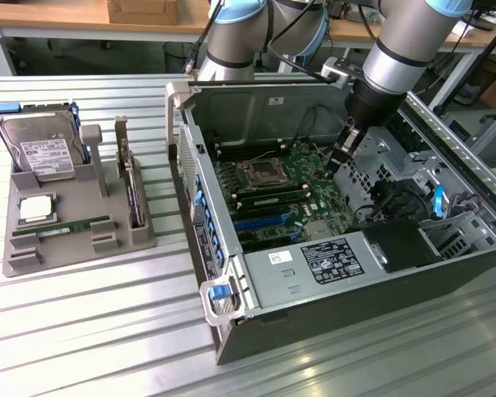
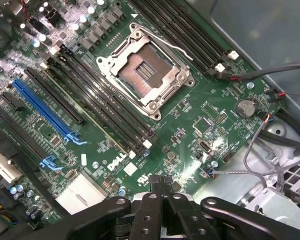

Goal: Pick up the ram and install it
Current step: 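Press down the ram until it locks into place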

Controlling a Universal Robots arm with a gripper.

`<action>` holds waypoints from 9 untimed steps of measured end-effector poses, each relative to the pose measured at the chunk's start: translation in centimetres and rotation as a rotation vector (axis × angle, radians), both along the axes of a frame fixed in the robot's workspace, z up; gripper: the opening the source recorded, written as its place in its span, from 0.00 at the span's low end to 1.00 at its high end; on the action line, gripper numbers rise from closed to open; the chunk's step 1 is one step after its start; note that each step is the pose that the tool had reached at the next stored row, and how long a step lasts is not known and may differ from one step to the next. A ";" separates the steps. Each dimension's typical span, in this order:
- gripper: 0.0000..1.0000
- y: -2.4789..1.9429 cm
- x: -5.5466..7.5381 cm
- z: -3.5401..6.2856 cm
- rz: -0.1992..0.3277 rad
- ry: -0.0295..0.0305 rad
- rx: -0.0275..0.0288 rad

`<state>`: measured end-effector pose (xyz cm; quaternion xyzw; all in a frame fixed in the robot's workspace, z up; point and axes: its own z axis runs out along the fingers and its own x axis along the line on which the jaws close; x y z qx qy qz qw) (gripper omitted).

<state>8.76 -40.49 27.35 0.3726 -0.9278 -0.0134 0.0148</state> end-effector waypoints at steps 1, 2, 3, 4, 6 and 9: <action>0.10 0.00 0.0 0.00 -0.014 0.0000 0.0000; 0.10 0.00 0.0 0.00 -0.032 0.0000 0.0000; 0.10 0.00 0.0 0.00 -0.052 0.0000 0.0000; 0.10 0.00 0.0 0.00 -0.075 0.0000 0.0000; 0.10 0.00 0.0 0.00 -0.102 0.0000 0.0000; 0.10 0.00 0.0 0.00 -0.198 0.0000 0.0000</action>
